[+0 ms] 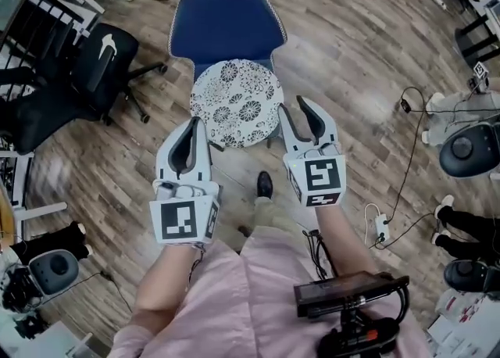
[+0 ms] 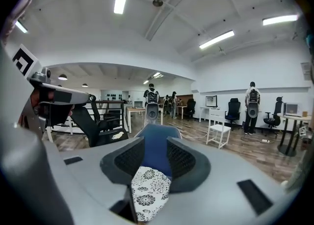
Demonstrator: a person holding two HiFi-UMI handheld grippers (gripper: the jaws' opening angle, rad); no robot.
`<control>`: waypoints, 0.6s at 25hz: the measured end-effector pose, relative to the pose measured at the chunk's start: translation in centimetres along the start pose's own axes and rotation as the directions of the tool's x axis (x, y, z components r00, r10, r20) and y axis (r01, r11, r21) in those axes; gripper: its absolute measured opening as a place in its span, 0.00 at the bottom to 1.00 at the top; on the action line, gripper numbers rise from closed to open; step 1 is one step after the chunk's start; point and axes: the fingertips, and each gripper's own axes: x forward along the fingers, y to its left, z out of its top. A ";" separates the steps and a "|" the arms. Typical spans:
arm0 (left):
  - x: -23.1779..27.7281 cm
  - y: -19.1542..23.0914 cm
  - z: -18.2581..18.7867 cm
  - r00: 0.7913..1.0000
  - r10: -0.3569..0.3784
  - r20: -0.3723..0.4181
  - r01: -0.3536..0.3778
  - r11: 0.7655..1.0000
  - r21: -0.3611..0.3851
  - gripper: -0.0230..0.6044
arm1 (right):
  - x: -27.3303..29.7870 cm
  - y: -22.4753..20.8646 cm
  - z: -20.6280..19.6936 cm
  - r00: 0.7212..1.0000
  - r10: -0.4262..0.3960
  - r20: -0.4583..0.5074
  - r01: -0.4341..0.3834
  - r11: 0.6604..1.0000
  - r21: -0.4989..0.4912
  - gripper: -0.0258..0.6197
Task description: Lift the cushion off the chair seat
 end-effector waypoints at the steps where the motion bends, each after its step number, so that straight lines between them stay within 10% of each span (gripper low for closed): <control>1: 0.9 0.3 0.3 1.000 0.008 0.002 -0.008 1.000 0.000 0.05 | 0.9 -0.7 0.5 1.000 0.001 0.007 -0.001 1.000 0.001 0.25; 15: 7.4 4.6 1.6 0.996 0.079 0.031 -0.078 0.997 -0.021 0.05 | 8.6 -4.8 3.8 0.999 0.009 0.033 -0.009 1.000 -0.023 0.26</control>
